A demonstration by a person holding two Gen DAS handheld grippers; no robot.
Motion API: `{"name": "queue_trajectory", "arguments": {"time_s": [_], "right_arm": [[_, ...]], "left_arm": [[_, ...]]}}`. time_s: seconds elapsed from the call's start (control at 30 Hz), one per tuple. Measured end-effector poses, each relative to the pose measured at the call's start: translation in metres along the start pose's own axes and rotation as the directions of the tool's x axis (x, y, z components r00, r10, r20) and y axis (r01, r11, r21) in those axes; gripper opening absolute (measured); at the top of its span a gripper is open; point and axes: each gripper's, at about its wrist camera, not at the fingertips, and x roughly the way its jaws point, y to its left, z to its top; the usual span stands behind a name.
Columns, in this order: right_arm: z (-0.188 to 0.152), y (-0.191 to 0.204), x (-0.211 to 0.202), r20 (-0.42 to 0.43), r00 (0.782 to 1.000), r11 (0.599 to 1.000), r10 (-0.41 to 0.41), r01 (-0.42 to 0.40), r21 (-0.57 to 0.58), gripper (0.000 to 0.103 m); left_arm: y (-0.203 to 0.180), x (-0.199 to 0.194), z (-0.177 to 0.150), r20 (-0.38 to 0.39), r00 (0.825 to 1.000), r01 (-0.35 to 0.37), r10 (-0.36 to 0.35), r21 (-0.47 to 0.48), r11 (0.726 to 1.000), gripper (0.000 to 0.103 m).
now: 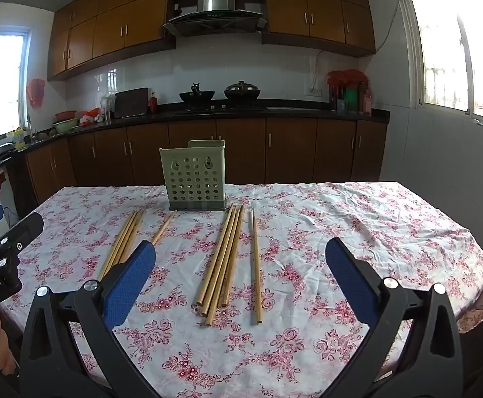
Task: Organize utensils
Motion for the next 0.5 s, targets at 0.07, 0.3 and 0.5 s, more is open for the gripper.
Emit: {"name": "queue_trajectory", "arguments": {"time_s": [0.07,0.3,0.5], "right_arm": [[0.0,0.0,0.0,0.0,1.0,1.0,0.0,0.0,0.0,0.101],[-0.0002,0.0002,0.0,0.0,1.0,1.0,-0.001,0.001,-0.001,0.101],[0.0002,0.0003,-0.0002,-0.001,1.0,1.0,-0.001,0.001,-0.001,0.101]], "left_arm": [[-0.0007,-0.0004,0.0,-0.001,1.0,0.0,0.0,-0.001,1.0,0.099],[0.0005,0.0003,-0.0001,-0.003,1.0,0.0,0.0,-0.002,1.0,0.099],[0.0005,0.0003,-0.0001,-0.003,1.0,0.001,-0.001,-0.003,1.0,0.099]]}}
